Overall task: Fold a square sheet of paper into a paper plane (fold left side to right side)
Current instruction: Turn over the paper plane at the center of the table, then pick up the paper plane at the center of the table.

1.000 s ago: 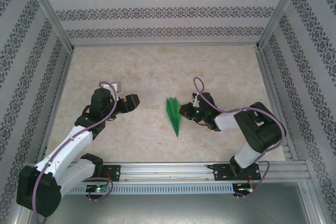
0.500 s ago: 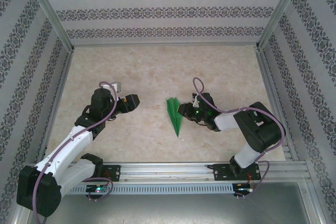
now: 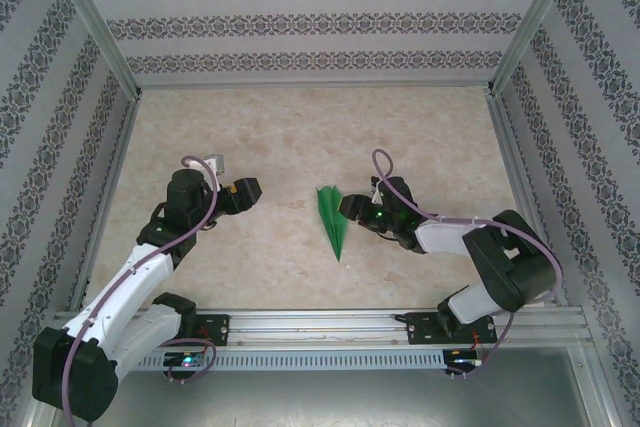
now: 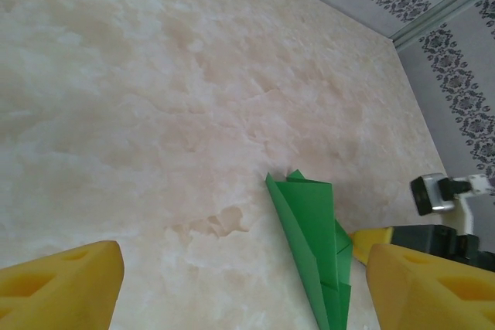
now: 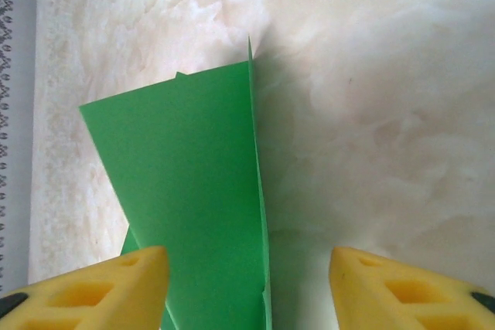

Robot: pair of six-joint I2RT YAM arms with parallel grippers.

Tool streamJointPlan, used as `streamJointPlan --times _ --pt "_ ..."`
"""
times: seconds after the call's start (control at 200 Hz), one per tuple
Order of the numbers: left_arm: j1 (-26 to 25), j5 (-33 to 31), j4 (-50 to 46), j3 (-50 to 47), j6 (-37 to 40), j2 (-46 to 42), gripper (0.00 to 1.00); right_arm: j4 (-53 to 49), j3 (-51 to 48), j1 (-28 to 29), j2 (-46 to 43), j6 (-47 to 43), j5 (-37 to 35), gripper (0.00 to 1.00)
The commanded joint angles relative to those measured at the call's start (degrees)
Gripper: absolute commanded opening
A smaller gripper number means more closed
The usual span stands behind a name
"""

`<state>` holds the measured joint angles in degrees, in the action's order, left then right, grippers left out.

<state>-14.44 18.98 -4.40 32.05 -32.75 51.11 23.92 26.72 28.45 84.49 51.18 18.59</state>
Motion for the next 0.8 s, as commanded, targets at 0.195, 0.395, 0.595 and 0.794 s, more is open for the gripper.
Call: streamJointPlan --times 0.195,0.395,0.595,0.794 --pt "2.04 -1.82 -2.52 0.33 3.56 -2.79 0.85 -29.84 5.47 2.56 -14.79 -9.86 -10.41 0.72" --pt "2.57 -2.19 -2.94 0.11 4.44 -3.65 0.86 -44.91 12.04 5.96 -17.63 -11.60 -14.07 0.74" --pt "2.77 -2.28 -3.53 -0.23 4.89 -4.38 0.86 -50.89 18.91 9.74 -12.82 -9.95 -14.26 0.71" --pt "2.92 -2.55 -4.46 -1.23 5.13 -6.14 0.86 -54.74 26.82 14.60 -3.63 -11.14 -17.03 0.67"
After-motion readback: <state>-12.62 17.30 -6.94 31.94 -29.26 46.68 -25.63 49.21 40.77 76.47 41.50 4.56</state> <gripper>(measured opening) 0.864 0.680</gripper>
